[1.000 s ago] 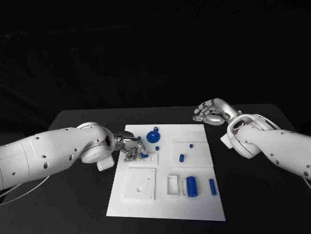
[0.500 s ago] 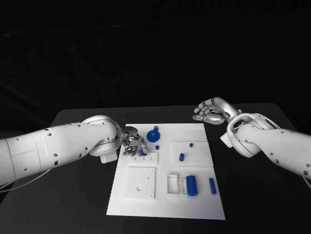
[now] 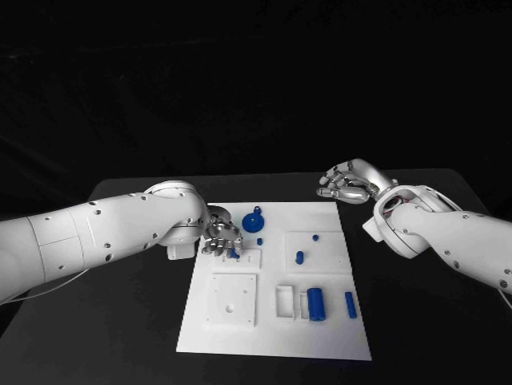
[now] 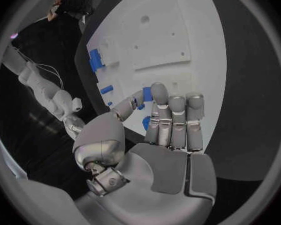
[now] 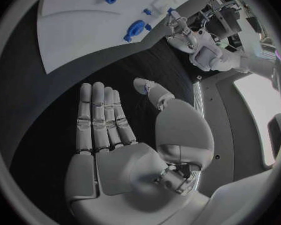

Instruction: Assemble the parts on the task board

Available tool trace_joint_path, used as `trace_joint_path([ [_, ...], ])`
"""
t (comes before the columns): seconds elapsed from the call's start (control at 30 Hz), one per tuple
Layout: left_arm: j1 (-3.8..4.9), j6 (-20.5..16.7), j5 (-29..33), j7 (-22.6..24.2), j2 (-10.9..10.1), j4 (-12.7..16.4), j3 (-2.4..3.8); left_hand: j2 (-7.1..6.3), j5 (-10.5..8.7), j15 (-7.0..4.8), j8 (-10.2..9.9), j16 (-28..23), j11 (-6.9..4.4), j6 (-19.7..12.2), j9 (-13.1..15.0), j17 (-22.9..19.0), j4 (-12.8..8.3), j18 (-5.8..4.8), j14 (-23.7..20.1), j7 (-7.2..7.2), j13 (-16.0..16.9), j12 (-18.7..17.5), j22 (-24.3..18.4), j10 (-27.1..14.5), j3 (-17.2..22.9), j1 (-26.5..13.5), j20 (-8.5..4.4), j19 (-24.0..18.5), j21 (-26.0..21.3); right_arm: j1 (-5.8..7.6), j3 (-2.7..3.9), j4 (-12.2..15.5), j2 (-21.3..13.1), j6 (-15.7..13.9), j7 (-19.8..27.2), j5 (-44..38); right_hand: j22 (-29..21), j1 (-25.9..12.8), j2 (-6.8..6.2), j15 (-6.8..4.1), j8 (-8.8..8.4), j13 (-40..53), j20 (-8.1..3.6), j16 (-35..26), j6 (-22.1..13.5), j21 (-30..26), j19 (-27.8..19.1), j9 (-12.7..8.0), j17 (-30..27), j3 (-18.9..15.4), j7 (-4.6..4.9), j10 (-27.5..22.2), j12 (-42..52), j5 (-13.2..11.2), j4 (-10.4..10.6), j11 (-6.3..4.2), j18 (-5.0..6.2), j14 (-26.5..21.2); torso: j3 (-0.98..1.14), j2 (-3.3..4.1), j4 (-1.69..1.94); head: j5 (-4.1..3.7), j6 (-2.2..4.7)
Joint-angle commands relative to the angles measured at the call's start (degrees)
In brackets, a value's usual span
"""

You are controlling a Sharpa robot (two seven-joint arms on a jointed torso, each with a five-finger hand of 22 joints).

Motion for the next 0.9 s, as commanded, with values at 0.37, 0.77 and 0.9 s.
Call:
trace_joint_path([
  [0.37,0.39,5.3,3.1,-0.9,2.2,-3.2,-0.33,0.62,-1.34,-4.56,-1.3,0.7,-3.51,5.6,2.1,0.0,3.8,0.50,3.8,-4.66,0.0,0.7,1.2,2.9,2.8,2.4,-6.60,-0.5,0.6,0.00,0.02,0.2,0.1,0.5,0.3,-0.2,0.1,0.2,0.14,0.07,-0.31,-0.1,0.26,0.4,-0.4,-0.2,0.1,-0.1,-0.1,0.2,-0.04,-0.4,0.2,0.4,-0.2,0.12,0.88,-0.6,-0.06,0.03,0.01,0.10,-0.24],
  [0.77,0.31,2.9,0.0,-0.3,3.3,-4.1,-0.98,0.69,-1.11,-4.59,-1.7,1.0,-3.57,5.9,2.5,0.0,4.1,0.50,3.8,-4.70,0.1,1.0,1.2,3.0,2.5,2.6,-6.63,-0.5,0.9,0.00,0.03,0.2,0.2,0.5,0.4,-0.2,0.1,0.2,0.15,0.07,-0.31,-0.2,0.27,0.4,-0.4,-0.3,0.1,-0.1,-0.1,0.2,-0.03,-0.5,0.3,0.4,-0.2,0.13,0.88,-0.6,-0.17,0.10,-0.03,-0.08,-0.20],
  [0.9,0.24,2.2,-0.7,-0.2,3.6,-4.6,-1.22,0.71,-0.91,-4.63,-1.8,1.1,-3.60,6.0,2.6,0.0,4.2,0.50,3.9,-4.73,0.1,1.2,1.2,3.0,2.5,2.7,-6.65,-0.5,1.0,0.00,0.03,0.2,0.2,0.5,0.4,-0.2,0.1,0.3,0.16,0.08,-0.31,-0.2,0.27,0.4,-0.4,-0.3,0.1,-0.1,-0.2,0.2,-0.03,-0.5,0.3,0.4,-0.2,0.13,0.88,-0.6,-0.17,0.08,-0.06,-0.13,-0.20],
])
